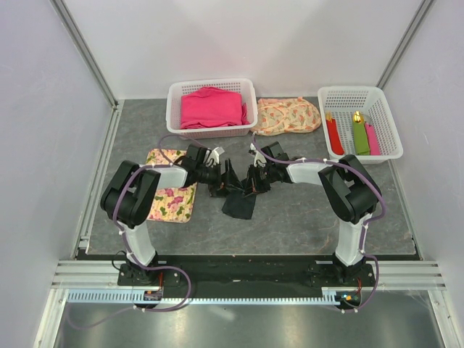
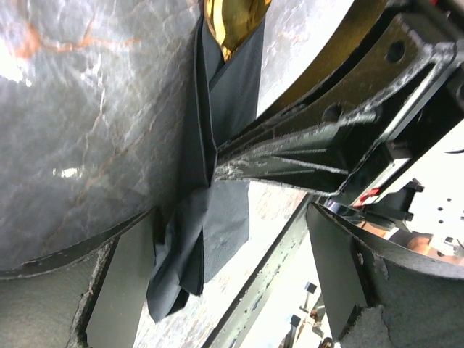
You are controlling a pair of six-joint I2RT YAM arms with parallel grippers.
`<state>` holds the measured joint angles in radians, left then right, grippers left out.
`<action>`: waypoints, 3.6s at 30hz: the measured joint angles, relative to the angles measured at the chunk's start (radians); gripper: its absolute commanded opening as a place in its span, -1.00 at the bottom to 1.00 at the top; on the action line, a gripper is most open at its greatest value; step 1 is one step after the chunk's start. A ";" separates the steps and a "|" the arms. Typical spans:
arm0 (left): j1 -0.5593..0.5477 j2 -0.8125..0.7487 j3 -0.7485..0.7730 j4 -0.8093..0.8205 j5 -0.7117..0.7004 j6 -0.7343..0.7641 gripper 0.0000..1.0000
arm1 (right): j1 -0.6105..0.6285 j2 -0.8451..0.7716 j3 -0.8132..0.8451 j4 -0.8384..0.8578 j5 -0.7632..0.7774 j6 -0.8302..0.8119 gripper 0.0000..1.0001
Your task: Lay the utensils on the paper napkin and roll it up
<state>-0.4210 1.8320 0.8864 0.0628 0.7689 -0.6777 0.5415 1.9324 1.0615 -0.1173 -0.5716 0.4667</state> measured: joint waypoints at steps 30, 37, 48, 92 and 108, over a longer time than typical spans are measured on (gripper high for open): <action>0.057 0.082 0.085 -0.068 0.169 0.148 0.33 | 0.000 0.006 0.007 -0.008 -0.008 0.001 -1.00; 0.059 0.042 0.058 -0.106 0.170 0.154 0.20 | 0.000 0.006 0.007 -0.008 -0.008 0.001 -1.00; 0.093 -0.018 0.034 -0.233 0.016 0.156 0.04 | 0.000 0.006 0.007 -0.008 -0.008 0.002 -1.00; -0.092 0.058 0.023 -0.063 -0.049 -0.140 -0.96 | 0.000 0.006 0.007 -0.008 -0.003 0.039 -1.00; -0.097 0.073 0.097 -0.244 -0.135 -0.126 -0.96 | -0.021 -0.068 0.007 -0.088 0.026 0.034 -0.84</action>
<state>-0.5175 1.9049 0.9829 -0.1814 0.6338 -0.8040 0.5205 1.8648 1.0687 -0.2050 -0.5457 0.5011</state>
